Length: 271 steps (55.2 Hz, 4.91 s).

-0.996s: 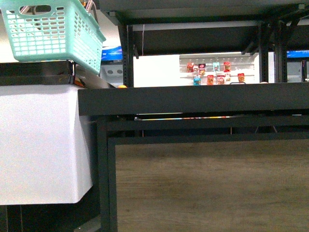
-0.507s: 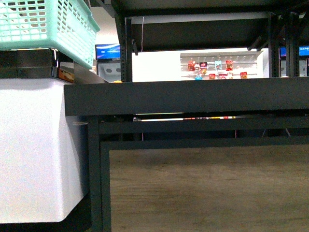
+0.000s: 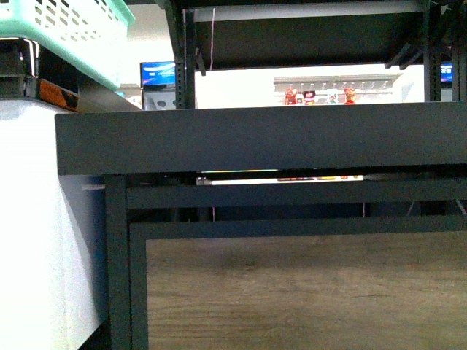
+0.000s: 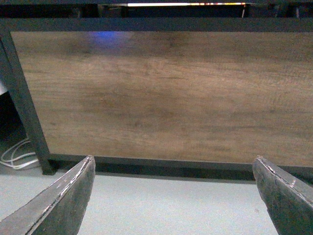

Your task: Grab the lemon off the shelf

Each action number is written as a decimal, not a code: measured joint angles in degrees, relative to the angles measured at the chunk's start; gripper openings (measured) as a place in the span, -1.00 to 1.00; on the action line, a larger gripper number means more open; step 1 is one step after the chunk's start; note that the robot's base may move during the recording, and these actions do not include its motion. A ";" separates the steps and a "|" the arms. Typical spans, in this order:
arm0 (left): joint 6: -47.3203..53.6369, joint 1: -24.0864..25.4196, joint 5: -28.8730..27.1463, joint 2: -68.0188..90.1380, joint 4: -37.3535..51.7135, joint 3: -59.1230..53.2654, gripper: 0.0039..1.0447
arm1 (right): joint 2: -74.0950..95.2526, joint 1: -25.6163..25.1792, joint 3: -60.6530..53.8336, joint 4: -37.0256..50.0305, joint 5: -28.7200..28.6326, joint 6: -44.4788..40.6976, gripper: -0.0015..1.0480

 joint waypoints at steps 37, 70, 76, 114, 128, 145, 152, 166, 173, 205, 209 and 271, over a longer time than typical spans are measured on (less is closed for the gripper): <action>0.02 0.02 0.00 0.07 0.00 0.00 0.86 | 0.00 0.02 0.02 0.02 -0.09 0.00 0.85; 0.02 0.02 0.00 0.09 0.00 0.00 0.86 | 0.02 0.02 0.00 0.00 -0.17 0.02 0.85; 0.02 0.02 0.00 0.09 0.00 0.00 0.86 | 0.02 0.02 0.00 0.00 -0.17 0.00 0.85; -0.02 0.02 0.02 0.09 0.00 0.00 0.86 | 0.02 0.02 0.00 0.00 -0.17 0.00 0.85; 0.00 0.02 0.00 0.09 0.00 0.00 0.86 | 0.02 0.02 0.00 0.00 -0.15 0.02 0.85; 0.02 0.02 0.00 0.09 0.00 0.00 0.86 | 0.02 0.02 0.00 0.00 -0.15 0.00 0.85; 0.02 0.02 0.00 0.07 0.00 0.00 0.86 | 0.02 0.02 0.00 0.00 -0.13 0.04 0.85; -0.02 0.02 0.02 0.09 0.00 0.00 0.86 | 0.02 0.02 0.00 0.00 -0.22 0.00 0.85; 0.02 0.02 0.00 0.09 0.00 0.00 0.86 | 0.02 0.02 0.00 0.02 -0.20 0.00 0.85; -19.65 4.79 8.87 22.53 6.71 10.32 0.86 | 0.02 0.02 0.00 0.02 -0.20 0.00 0.85; -29.88 7.56 13.46 37.18 15.26 18.23 0.86 | 0.02 0.02 0.00 0.02 -0.17 0.02 0.85; -68.26 8.87 1.11 102.66 17.73 71.87 -0.25 | 0.02 0.02 0.00 0.02 -0.17 0.00 0.85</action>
